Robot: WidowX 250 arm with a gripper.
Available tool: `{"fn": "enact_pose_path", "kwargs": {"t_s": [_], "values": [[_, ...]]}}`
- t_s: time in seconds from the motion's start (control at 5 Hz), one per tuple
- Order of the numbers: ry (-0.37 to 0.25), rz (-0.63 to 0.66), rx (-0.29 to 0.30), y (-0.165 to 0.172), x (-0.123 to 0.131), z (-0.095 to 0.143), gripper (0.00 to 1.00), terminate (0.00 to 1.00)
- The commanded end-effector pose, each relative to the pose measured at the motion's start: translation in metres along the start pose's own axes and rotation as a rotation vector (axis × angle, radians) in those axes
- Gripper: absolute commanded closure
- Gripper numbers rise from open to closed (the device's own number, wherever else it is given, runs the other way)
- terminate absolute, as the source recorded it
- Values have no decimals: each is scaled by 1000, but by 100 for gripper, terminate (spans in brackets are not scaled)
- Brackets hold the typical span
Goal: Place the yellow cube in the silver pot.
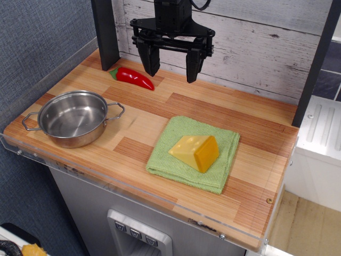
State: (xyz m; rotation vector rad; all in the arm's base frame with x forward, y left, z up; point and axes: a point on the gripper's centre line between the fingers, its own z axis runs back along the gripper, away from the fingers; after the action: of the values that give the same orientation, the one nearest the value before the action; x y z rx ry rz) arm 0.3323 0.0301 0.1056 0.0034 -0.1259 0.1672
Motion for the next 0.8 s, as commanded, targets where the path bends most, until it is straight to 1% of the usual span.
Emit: {"fn": "enact_pose_path", "kwargs": {"t_s": [0.0, 0.2, 0.4, 0.6], "values": [[0, 0, 0, 0, 0, 0, 0, 0], [-2, 225, 49, -4, -11, 1, 0, 0], [21, 408, 17, -16, -15, -3, 0, 0], [-9, 644, 91, -33, -21, -4, 0, 0]]}}
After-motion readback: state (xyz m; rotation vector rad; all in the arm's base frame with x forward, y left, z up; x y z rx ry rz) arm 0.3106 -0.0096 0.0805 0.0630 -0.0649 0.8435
